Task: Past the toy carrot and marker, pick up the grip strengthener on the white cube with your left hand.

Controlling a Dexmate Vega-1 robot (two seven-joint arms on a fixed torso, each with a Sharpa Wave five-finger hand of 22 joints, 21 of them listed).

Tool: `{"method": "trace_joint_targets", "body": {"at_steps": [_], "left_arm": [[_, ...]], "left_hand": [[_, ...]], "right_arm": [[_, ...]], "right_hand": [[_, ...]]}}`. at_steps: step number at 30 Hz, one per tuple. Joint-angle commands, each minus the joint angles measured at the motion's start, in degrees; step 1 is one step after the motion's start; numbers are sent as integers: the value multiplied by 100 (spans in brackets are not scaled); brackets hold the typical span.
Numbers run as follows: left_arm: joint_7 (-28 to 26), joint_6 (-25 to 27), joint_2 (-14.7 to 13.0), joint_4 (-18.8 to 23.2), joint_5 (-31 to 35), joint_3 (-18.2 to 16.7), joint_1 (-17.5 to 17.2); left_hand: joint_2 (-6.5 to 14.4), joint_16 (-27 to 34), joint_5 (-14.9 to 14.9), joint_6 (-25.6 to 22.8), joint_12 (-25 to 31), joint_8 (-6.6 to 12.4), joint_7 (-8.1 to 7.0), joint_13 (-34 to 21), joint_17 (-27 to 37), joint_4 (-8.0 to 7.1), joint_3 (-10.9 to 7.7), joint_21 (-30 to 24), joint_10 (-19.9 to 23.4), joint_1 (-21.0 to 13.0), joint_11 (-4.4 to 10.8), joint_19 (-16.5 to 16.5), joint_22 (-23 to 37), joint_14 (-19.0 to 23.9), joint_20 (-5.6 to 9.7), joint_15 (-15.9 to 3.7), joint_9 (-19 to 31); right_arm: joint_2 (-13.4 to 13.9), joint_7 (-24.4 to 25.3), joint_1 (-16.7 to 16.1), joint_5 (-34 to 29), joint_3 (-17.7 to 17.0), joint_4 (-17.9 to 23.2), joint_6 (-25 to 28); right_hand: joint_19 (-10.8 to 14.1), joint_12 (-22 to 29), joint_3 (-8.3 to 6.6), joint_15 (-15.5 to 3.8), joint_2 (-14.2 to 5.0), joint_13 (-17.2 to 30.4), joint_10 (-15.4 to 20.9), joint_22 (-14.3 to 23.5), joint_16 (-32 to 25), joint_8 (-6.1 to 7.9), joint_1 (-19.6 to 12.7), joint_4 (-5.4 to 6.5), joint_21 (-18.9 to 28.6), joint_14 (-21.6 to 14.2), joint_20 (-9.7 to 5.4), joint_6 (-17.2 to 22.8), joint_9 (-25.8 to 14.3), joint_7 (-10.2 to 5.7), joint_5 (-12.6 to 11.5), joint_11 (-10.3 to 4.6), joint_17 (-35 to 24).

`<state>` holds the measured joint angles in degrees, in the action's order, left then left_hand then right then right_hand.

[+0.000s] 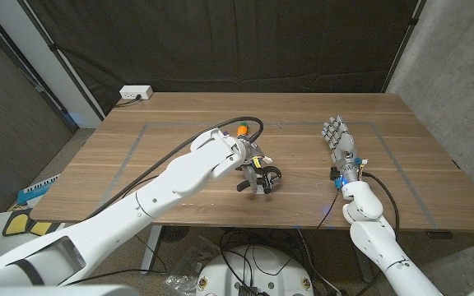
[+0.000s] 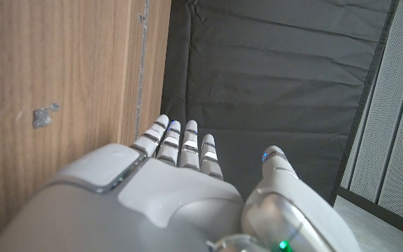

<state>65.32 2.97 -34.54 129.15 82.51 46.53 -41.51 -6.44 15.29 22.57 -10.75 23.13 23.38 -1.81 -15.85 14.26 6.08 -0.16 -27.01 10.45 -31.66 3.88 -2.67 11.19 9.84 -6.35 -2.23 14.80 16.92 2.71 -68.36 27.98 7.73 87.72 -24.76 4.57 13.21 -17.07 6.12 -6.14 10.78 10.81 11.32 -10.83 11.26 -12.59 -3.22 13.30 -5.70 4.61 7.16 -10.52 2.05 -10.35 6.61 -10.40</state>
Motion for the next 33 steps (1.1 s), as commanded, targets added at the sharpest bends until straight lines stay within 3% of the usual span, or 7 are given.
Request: {"method": "trace_joint_targets", "body": {"at_steps": [1, 9, 15, 20, 23, 28, 33], "left_arm": [[214, 11, 194, -241, 272, 144, 57], [265, 38, 270, -537, 344, 292, 154], [227, 73, 281, -640, 347, 367, 184], [83, 89, 256, -715, 295, 393, 196], [-43, 105, 232, -750, 233, 386, 199], [-246, 107, 192, -850, 1, 353, 198], [-432, 105, 156, -974, -381, 285, 214]], "left_hand": [[-19, 13, -8, -37, 49, 59, 33, -18, 30, 15, 53, -53, 30, -50, -69, -54, 16, 48, -7, 10, 37], [1, 20, -12, -51, 66, 77, 35, -31, 41, 4, 74, -66, 39, -56, -66, -111, 16, 100, 14, 20, 49], [57, 81, -20, -46, 111, 105, 46, -59, 61, -6, 105, -180, 81, -105, -68, -463, 14, 335, -11, -52, 73], [277, 204, -48, -70, 294, 177, 47, -108, 61, 23, 69, -438, 399, -372, -92, -1283, -3, 934, 128, -222, 112], [613, 258, -127, -208, 398, 275, 86, -81, -3, 93, -111, -629, 664, -760, -42, -1950, -35, 1418, 315, -365, 130], [812, 204, -274, -546, 476, 428, 166, -8, -120, 221, -298, -719, 972, -1212, -5, -2426, -78, 1764, 499, -473, 108], [1030, 200, -563, -1156, 596, 641, 325, 148, -265, 283, -570, -804, 1668, -1749, 133, -3097, -115, 2501, 775, -650, -2]], "right_arm": [[-73, -182, 116, 56, -49, -206, -52], [-96, -254, 183, 70, -77, -299, -14], [-117, -299, 207, 84, -107, -349, 2], [-134, -307, 216, 60, -125, -374, -20], [-131, -278, 220, 15, -128, -375, -24], [-135, -265, 236, 11, -135, -393, -10], [-128, -209, 242, -34, -136, -396, 33]], "right_hand": [[33, 5, -10, 3, -16, 11, 57, 18, -32, 14, 44, 33, 1, -71, 11, 29, -19, -34, -2, -3, -14], [36, 2, -6, 5, -16, 11, 57, 18, -25, 11, 63, 44, 1, -67, 14, 30, -19, -30, -3, 5, -14], [35, 2, -4, 10, -15, 11, 64, 19, -21, 8, 74, 49, 0, -73, 19, 30, -19, -36, -5, 3, -13], [37, 2, -2, 15, -15, 11, 69, 19, -20, 7, 85, 55, 0, -79, 21, 34, -19, -58, -6, 1, -12], [38, 0, -1, 18, -14, 11, 68, 19, -17, 9, 93, 59, 1, -78, 22, 41, -19, -61, -6, 1, -12], [36, -2, 1, 26, -13, 11, 69, 19, -17, 8, 102, 64, -1, -85, 26, 44, -18, -73, -7, 9, -12], [37, -2, 2, 25, -14, 11, 72, 20, -15, 8, 112, 69, -1, -90, 32, 49, -18, -86, -8, 0, -12]]}}
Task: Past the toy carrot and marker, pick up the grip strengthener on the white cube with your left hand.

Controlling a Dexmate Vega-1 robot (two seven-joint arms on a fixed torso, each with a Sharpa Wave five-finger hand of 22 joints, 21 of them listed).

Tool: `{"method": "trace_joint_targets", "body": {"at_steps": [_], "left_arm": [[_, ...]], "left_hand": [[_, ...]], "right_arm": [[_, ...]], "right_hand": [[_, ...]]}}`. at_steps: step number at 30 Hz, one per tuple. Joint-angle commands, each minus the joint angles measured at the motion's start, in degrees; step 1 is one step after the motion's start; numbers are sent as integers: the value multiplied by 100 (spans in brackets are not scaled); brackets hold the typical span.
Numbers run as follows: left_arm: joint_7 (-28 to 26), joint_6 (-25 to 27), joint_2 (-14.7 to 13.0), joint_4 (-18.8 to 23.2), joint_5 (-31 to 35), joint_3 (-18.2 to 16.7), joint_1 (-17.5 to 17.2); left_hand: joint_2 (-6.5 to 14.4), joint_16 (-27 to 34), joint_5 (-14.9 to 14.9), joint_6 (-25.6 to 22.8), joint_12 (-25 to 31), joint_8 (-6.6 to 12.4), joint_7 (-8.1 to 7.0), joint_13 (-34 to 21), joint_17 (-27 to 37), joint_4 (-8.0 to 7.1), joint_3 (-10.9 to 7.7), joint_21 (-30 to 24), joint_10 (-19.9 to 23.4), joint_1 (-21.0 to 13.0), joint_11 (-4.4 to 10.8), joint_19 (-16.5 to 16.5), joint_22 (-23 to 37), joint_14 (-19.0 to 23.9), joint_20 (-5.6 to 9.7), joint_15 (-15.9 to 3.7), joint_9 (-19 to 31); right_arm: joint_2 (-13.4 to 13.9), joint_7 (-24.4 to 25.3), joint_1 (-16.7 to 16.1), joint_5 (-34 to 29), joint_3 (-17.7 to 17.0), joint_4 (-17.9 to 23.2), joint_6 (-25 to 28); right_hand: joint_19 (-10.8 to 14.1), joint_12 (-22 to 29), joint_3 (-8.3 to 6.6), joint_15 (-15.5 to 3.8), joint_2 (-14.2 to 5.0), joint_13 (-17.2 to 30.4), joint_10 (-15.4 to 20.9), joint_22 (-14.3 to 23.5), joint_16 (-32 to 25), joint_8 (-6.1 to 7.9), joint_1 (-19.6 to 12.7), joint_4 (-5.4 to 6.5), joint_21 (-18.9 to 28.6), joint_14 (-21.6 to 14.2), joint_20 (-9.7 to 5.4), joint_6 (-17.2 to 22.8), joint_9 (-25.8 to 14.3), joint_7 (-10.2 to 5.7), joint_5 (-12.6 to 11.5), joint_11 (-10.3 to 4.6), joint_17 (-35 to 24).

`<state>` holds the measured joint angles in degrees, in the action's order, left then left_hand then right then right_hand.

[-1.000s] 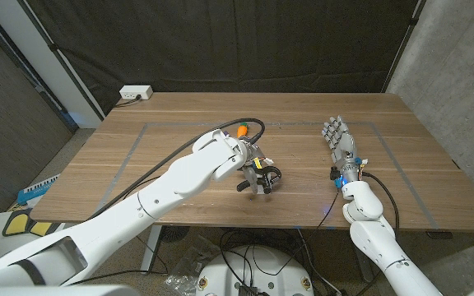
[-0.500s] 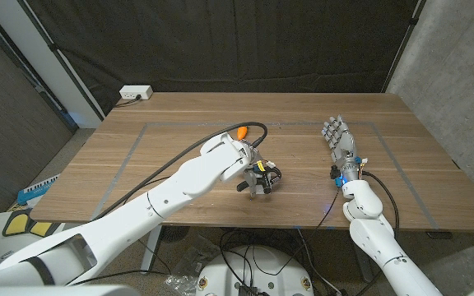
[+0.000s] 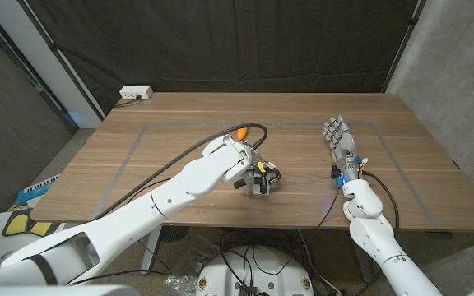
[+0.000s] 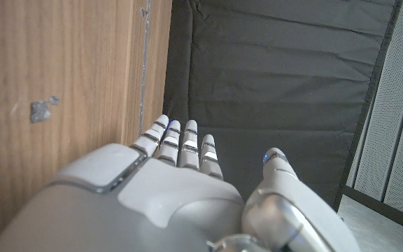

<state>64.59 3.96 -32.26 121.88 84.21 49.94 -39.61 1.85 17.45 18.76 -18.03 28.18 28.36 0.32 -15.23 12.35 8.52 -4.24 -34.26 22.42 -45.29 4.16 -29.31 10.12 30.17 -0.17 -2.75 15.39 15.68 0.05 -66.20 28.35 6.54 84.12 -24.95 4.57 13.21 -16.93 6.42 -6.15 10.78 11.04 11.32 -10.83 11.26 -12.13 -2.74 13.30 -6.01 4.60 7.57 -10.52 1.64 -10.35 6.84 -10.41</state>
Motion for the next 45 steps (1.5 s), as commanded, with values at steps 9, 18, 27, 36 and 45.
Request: {"method": "trace_joint_targets", "body": {"at_steps": [9, 18, 27, 36, 45], "left_arm": [[-622, 77, -159, -242, -718, -64, 54], [-734, 280, -175, -224, -1029, -204, 19], [-676, 794, -124, 19, -2349, -893, -16], [-1369, 1161, -279, 283, -3694, -1583, -237], [-2812, 967, -404, 269, -5408, -2361, -753]], "left_hand": [[378, 106, -768, -1849, 41, 510, 13, 349, -188, -37, -507, -133, 1920, -787, 390, -1289, -11, 1912, 438, -929, -346], [574, 54, -811, -2851, -229, 565, -98, 406, -212, -81, -938, -212, 2980, -1008, 583, -2025, -16, 3026, 640, -958, -469], [590, 3, -813, -2827, -336, 495, -92, 404, -213, -107, -1007, -240, 2998, -1004, 544, -2182, -14, 3119, 650, -966, -468], [659, -107, -790, -2505, -488, 322, -82, 344, -196, -94, -1190, -221, 2952, -1101, 546, -2324, -29, 3153, 661, -985, -429], [928, -201, -783, -1991, -577, 264, 11, 32, 34, -49, -1940, -119, 2816, -1666, 463, -2210, 20, 3198, 673, -1008, -127]], "right_arm": [[-9, 62, 84, -87, 0, -95, 82], [-17, 96, 98, -113, 9, -114, 85], [-8, 125, 126, -143, 37, -96, 109], [-2, 132, 149, -146, 59, -86, 94], [9, 160, 155, -157, 75, -72, 111]], "right_hand": [[35, -6, -12, -3, -15, 11, 48, 20, -11, 4, 78, 28, -3, -61, 37, 8, -18, -53, -11, -20, -10], [32, -11, -12, -3, -15, 11, 45, 21, -3, 3, 89, 33, -5, -55, 38, 13, -18, -52, -13, -17, -8], [29, -13, -14, -4, -14, 11, 50, 21, 2, 1, 96, 35, -7, -53, 38, 15, -18, -57, -15, -4, -6], [29, -13, -16, -1, -13, 11, 58, 21, 7, -1, 102, 36, -8, -51, 34, 17, -18, -58, -16, -6, -4], [24, -17, -18, -2, -11, 11, 54, 21, 9, -3, 105, 35, -11, -50, 34, 17, -18, -64, -17, -9, -3]]}}
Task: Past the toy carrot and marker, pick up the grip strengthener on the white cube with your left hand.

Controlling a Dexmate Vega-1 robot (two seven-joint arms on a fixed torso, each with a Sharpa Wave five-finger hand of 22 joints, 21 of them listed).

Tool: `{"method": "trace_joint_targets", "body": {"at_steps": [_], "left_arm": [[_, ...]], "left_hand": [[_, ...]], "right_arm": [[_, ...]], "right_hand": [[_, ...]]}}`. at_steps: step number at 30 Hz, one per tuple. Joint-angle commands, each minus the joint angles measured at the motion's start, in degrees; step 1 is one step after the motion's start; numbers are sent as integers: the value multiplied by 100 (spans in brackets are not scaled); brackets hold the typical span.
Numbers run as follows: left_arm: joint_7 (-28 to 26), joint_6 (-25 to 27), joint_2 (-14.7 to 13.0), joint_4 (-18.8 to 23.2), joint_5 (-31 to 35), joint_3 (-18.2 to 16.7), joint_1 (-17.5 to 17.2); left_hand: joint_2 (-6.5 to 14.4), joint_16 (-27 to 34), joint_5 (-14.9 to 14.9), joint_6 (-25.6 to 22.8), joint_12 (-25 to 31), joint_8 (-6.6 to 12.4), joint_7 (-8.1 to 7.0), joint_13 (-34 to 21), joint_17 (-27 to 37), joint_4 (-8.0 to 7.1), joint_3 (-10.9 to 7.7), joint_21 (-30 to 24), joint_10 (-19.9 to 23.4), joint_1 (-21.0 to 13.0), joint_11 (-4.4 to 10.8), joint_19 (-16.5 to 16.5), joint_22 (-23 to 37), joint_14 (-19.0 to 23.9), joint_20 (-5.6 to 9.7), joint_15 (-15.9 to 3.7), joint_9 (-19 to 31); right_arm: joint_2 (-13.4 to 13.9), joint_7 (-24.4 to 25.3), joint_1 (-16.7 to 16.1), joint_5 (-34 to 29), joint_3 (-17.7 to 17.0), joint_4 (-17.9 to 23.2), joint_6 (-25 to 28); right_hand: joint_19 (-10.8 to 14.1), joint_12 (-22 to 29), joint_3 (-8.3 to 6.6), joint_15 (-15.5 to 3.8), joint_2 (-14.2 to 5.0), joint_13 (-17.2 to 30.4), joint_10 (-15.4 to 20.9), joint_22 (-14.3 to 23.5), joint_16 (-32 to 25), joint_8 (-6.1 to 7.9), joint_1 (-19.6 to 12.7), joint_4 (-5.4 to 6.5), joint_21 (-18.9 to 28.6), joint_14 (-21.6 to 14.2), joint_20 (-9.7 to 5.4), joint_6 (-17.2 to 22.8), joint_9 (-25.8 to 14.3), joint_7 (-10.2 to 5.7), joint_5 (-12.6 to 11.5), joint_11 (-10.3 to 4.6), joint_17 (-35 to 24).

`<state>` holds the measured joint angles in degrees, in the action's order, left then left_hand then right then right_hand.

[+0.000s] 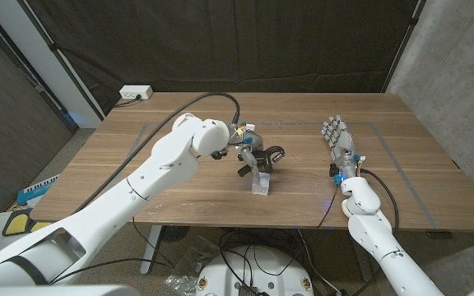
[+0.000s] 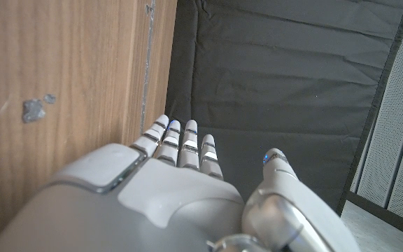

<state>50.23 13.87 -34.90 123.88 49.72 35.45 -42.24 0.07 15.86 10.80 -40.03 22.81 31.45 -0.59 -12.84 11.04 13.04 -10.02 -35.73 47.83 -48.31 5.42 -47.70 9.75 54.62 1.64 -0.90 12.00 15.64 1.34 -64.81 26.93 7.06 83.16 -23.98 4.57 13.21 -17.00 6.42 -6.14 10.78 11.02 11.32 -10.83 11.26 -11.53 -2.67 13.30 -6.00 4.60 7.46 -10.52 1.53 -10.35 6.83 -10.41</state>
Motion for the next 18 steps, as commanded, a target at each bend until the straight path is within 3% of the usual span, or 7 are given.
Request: {"method": "trace_joint_targets", "body": {"at_steps": [1, 3, 6, 8, 11, 15, 18], "left_arm": [[-1418, -45, -164, 37, -2135, -932, -481], [-1524, -14, -203, 6, -2398, -944, -475], [-1753, 46, -279, 8, -2619, -920, -479], [-1936, 59, -315, -5, -2782, -933, -504], [-2308, 76, -285, -38, -3130, -1044, -631], [-2824, 17, -310, -27, -3381, -1123, -785], [-3172, -49, -319, -12, -3535, -1164, -895]], "left_hand": [[1104, -51, -4, 400, -33, -84, 115, -278, 214, -515, -1484, 21, 229, -1447, 312, -365, 64, 752, 517, -1196, 267], [1136, -85, -5, 791, 6, -167, 193, -481, 359, -497, -1852, -14, 28, -1781, 242, -234, 117, 700, 595, -1190, 410], [1137, -77, 5, 1066, 36, -248, 299, -652, 515, -428, -2136, -98, -235, -2152, 144, -67, 195, 680, 777, -1213, 521], [1121, -6, 13, 1107, 78, -253, 351, -735, 610, -435, -2205, -224, -292, -2295, 67, -122, 257, 791, 940, -1235, 578], [1057, 85, 41, 1024, 181, -204, 466, -876, 776, -465, -2237, -471, -311, -2427, -25, -304, 339, 905, 1041, -1233, 679], [986, 267, 98, 564, 384, -13, 571, -1113, 1174, -371, -2314, -871, -274, -2792, -172, -575, 421, 1026, 1082, -1199, 844], [973, 546, 117, 315, 567, 37, 685, -1305, 1668, -381, -2349, -1183, -113, -3070, -271, -742, 458, 1102, 1091, -1186, 936]], "right_arm": [[17, 17, 17, -9, 24, 23, 8], [20, 39, 14, -24, 25, 39, 8], [34, 46, 10, -26, 23, 65, 11], [39, 35, 12, -15, 21, 70, 7], [46, 42, 10, -17, 21, 87, 11], [53, 55, 8, -18, 19, 101, 21], [55, 55, 6, -18, 21, 105, 17]], "right_hand": [[26, -17, -11, 0, -12, 11, 57, 21, 9, -3, 45, 29, -10, -52, 33, 28, -18, -54, -17, -4, -2], [24, -18, -12, 0, -11, 11, 55, 21, 10, -3, 46, 29, -11, -52, 36, 32, -18, -52, -18, -1, -1], [23, -20, -13, 0, -10, 11, 53, 21, 13, -3, 47, 28, -12, -49, 40, 32, -18, -50, -18, -5, -1], [22, -19, -14, -4, -10, 11, 56, 21, 12, -5, 47, 28, -13, -52, 40, 30, -18, -52, -19, -15, 0], [24, -21, -15, -4, -10, 11, 53, 21, 13, -4, 47, 27, -12, -52, 36, 32, -18, -55, -19, -16, 0], [26, -21, -16, 0, -8, 11, 56, 21, 13, -5, 48, 26, -12, -53, 35, 32, -18, -59, -20, -13, 1], [24, -23, -15, 1, -6, 11, 55, 21, 15, -6, 51, 26, -13, -50, 33, 32, -18, -58, -20, -14, 1]]}}
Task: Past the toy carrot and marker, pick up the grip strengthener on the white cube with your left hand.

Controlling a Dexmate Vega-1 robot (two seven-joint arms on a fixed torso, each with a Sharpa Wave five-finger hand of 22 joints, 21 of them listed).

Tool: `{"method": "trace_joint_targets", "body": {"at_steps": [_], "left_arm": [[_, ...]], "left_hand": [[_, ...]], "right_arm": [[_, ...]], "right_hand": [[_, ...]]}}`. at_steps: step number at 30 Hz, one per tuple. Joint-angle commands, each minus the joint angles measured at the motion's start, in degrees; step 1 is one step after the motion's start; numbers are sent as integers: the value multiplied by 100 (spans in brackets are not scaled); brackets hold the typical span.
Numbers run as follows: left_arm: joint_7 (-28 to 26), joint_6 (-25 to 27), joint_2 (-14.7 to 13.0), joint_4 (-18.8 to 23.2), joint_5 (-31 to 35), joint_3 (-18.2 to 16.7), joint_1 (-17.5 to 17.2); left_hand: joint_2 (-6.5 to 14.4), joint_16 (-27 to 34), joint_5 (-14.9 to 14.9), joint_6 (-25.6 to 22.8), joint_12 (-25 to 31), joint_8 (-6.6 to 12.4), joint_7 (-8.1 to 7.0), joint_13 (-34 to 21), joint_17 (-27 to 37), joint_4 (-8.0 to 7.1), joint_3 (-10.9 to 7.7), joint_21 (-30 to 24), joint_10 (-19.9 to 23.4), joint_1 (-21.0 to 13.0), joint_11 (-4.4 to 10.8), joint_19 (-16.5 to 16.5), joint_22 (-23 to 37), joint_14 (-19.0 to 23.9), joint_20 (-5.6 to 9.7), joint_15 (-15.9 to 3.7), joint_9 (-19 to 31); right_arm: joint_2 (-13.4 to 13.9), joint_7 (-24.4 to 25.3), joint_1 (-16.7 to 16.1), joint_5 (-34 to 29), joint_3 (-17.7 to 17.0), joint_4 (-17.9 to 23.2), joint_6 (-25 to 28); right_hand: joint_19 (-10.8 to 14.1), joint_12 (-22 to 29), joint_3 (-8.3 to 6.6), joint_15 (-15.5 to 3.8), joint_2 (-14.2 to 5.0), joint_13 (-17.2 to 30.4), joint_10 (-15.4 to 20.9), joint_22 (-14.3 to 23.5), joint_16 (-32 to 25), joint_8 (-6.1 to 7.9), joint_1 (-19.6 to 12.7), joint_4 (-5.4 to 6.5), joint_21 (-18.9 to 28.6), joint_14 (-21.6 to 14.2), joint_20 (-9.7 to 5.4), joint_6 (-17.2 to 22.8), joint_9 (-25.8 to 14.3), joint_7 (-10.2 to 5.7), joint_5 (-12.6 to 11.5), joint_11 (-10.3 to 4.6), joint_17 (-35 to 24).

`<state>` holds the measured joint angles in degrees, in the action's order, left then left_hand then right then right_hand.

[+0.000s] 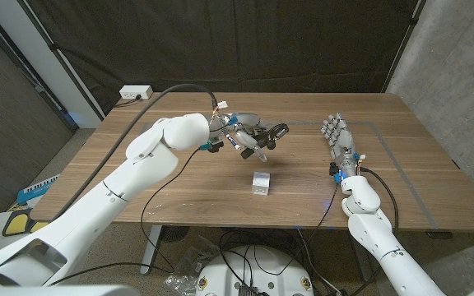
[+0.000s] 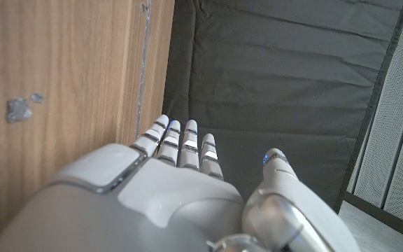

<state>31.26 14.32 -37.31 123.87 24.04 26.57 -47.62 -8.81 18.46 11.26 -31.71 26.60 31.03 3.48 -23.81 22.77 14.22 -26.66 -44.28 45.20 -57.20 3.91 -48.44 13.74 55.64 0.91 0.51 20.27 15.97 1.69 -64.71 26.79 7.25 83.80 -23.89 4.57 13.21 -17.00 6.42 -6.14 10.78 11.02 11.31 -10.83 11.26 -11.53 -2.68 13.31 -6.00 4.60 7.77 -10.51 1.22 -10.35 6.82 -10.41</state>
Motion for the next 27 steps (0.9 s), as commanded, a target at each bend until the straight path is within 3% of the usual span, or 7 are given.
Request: {"method": "trace_joint_targets", "body": {"at_steps": [1, 8, 13, 16, 24, 26, 27], "left_arm": [[-1399, -106, -63, -8, -1032, -299, -404], [-2019, -413, -120, -53, -1259, -353, -563], [-2287, -635, -200, -82, -1264, -328, -608], [-2363, -696, -233, -105, -1321, -342, -624], [-2510, -1214, -231, -452, -1774, -454, -670], [-2516, -1372, -201, -577, -1984, -509, -689], [-2525, -1421, -192, -622, -2066, -534, -698]], "left_hand": [[1856, 406, 80, -569, 253, 72, 304, -274, 679, -517, -677, -436, 249, -2240, -171, -721, 71, 1031, 1157, -1328, 130], [1730, 1353, 277, -1187, 554, -25, 465, -808, 2204, -587, -788, -1619, 625, -2459, -220, -1192, 773, 1230, 1173, -1269, 233], [1561, 1514, 378, -1644, 687, -1, 513, -988, 2470, -628, -883, -1770, 831, -2344, -142, -1197, 756, 1386, 1164, -1231, 193], [1465, 1678, 477, -1993, 731, 17, 358, -1130, 2659, -654, -994, -1987, 866, -2261, -138, -1351, 813, 1653, 1163, -1203, 155], [1191, 2264, 680, -2144, 749, -45, 243, -1533, 3593, -739, -1506, -2929, 839, -2006, -268, -1514, 1726, 2034, 1160, -946, 266], [1199, 2404, 724, -1999, 744, -101, 371, -1645, 3909, -799, -1661, -3123, 795, -1935, -267, -1464, 1941, 1964, 1154, -825, 365], [1260, 2617, 783, -1933, 763, -115, 414, -1807, 4310, -921, -1893, -3401, 753, -1820, -260, -1402, 2344, 1924, 1153, -796, 502]], "right_arm": [[24, 22, -5, -10, 5, 42, 6], [18, 39, 0, -29, 25, 36, -15], [24, 65, 5, -43, 41, 49, -6], [27, 101, 7, -74, 68, 79, 15], [74, 276, -27, -209, 146, 266, 124], [99, 365, -64, -275, 168, 362, 156], [111, 408, -82, -305, 177, 408, 168]], "right_hand": [[22, -23, -15, -2, -6, 12, 56, 21, 16, -6, 52, 27, -14, -49, 37, 0, -18, -25, -20, -11, 1], [20, -25, -16, -3, -4, 12, 57, 21, 14, -5, 57, 28, -16, -55, 37, 7, -18, -25, -20, -7, 1], [21, -27, -17, -9, -4, 12, 54, 21, 16, -5, 61, 29, -15, -53, 36, 9, -18, -22, -20, -10, 1], [24, -27, -18, -7, -3, 12, 57, 21, 16, -5, 62, 28, -15, -54, 36, 13, -18, -19, -21, -7, 1], [26, -28, -21, -3, -4, 12, 59, 21, 17, -7, 65, 29, -14, -55, 35, 12, -18, -23, -22, -8, 2], [25, -30, -21, -4, -5, 12, 57, 22, 17, -5, 65, 29, -15, -54, 36, 17, -18, -17, -22, -5, 2], [24, -31, -22, -5, -5, 12, 54, 22, 18, -5, 66, 29, -15, -53, 36, 17, -18, -21, -22, -8, 2]]}}
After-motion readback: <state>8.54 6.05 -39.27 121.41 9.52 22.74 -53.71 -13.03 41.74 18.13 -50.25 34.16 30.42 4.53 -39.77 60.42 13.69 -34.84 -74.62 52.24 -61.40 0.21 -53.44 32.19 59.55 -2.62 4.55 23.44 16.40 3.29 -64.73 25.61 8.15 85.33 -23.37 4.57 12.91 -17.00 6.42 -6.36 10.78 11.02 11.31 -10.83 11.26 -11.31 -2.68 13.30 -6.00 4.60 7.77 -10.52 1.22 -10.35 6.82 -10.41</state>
